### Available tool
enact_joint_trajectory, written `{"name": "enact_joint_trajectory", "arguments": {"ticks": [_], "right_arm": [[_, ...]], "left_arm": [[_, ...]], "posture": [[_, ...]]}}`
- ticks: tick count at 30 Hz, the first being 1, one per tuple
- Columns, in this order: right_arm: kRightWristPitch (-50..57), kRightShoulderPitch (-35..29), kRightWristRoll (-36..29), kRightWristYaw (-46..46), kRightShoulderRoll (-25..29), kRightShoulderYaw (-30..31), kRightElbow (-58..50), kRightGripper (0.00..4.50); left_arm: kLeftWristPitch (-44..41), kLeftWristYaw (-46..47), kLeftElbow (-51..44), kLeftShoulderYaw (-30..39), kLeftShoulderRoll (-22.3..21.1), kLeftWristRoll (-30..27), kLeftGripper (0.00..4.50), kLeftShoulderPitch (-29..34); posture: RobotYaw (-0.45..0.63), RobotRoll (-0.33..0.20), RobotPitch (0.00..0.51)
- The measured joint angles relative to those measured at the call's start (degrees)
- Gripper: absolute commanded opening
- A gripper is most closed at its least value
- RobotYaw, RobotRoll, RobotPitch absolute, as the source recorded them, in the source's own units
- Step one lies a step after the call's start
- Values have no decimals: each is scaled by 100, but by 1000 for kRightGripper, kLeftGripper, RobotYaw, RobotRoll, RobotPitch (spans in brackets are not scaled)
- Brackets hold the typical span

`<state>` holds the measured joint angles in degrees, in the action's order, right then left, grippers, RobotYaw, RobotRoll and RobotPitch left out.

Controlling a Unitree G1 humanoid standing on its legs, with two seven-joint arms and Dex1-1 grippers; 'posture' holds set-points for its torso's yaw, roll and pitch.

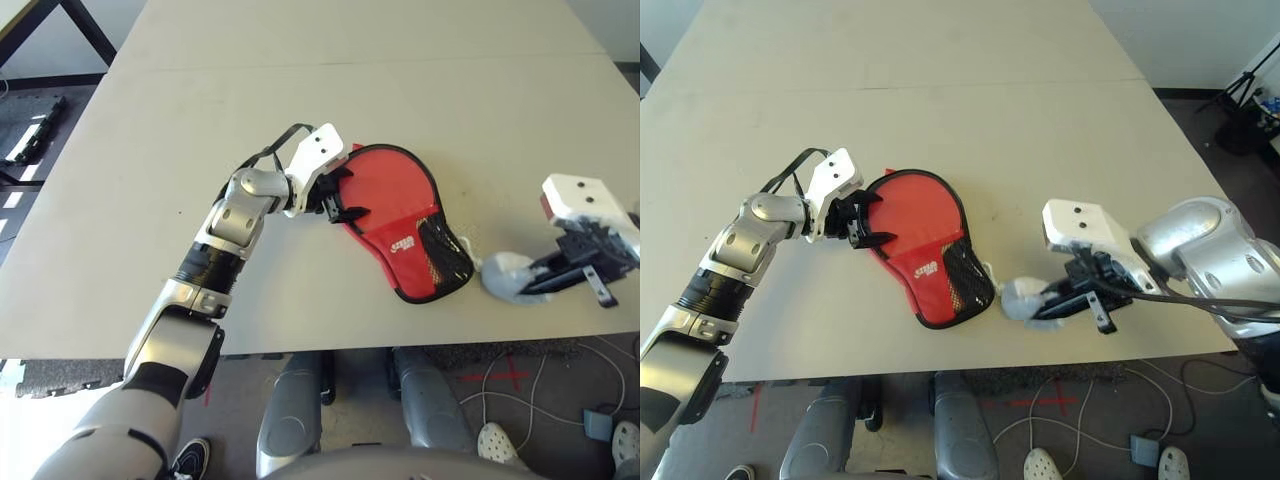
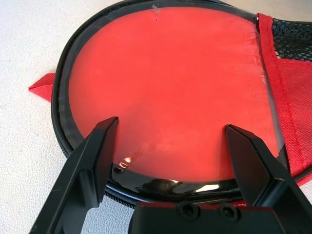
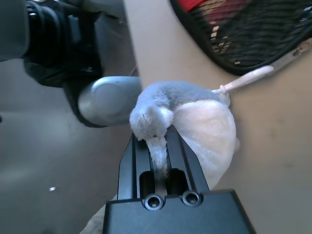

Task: Store the ping-pong paddle in its case and zip it.

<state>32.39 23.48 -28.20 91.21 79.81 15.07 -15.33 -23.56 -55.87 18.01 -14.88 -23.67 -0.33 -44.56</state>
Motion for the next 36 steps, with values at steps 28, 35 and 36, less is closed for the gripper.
{"name": "enact_joint_trajectory", "arguments": {"ticks": [28, 35, 36], "right_arm": [[947, 2683, 11, -2247, -2888, -1329, 3961, 4482], [-1390, 2952, 715, -4663, -3829, -2350, 5445, 4482], [-1582, 2964, 785, -4817, -3845, -2426, 5604, 4482]], "left_arm": [[-599, 58, -735, 856, -330, -752, 4500, 91], [-437, 1340, -395, 2193, -374, -1118, 4500, -97], [-375, 1500, -281, 2321, -392, -1123, 4500, -78]], "posture": [[-65, 0, 262], [-43, 0, 256], [-36, 0, 255]]}}
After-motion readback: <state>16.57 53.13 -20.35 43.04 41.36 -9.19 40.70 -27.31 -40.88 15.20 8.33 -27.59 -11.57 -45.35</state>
